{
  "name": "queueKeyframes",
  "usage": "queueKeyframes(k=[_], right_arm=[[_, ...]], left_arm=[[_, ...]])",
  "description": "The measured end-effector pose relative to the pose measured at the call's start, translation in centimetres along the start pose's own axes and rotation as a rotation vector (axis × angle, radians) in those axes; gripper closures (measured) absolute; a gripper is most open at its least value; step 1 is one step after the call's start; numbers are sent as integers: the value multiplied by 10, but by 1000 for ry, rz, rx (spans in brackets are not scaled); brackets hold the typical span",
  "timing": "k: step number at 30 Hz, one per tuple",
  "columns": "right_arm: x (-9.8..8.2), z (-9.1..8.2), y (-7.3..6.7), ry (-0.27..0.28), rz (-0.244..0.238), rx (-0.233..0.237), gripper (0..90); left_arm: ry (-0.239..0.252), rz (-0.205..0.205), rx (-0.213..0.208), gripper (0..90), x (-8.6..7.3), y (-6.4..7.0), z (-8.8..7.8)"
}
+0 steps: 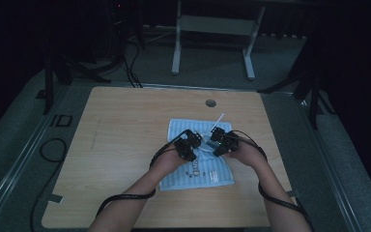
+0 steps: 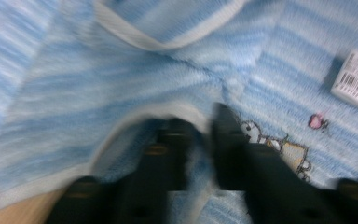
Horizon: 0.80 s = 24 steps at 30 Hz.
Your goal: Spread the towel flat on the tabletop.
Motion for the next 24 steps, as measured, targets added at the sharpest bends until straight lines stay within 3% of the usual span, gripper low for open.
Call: queueKeyframes(k=[5,11,15,19,24], right_arm=[[-2,-8,1,26,11,3,859],[-11,-24,2,43,-4,-25,859],[-23,-36,3,65,2,-35,858],[-39,-40,4,77,22,-32,858],[-62,-33,5,78,61,5,857]], left_arm=[[31,-3,22,878,-2,-10,-20],[78,-42,49,880,-7,-27,-48],[80,-90,98,879,-20,-54,-69],[81,-160,126,879,-32,-77,-72],[48,-211,126,879,-47,-92,-56]])
Point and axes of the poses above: each handheld gripper's, and its own axes: z roughly forward along the jaws, x roughly out of its top, y roughly to its right, the point moved 9 cm from there along z, roughly forward along the jaws
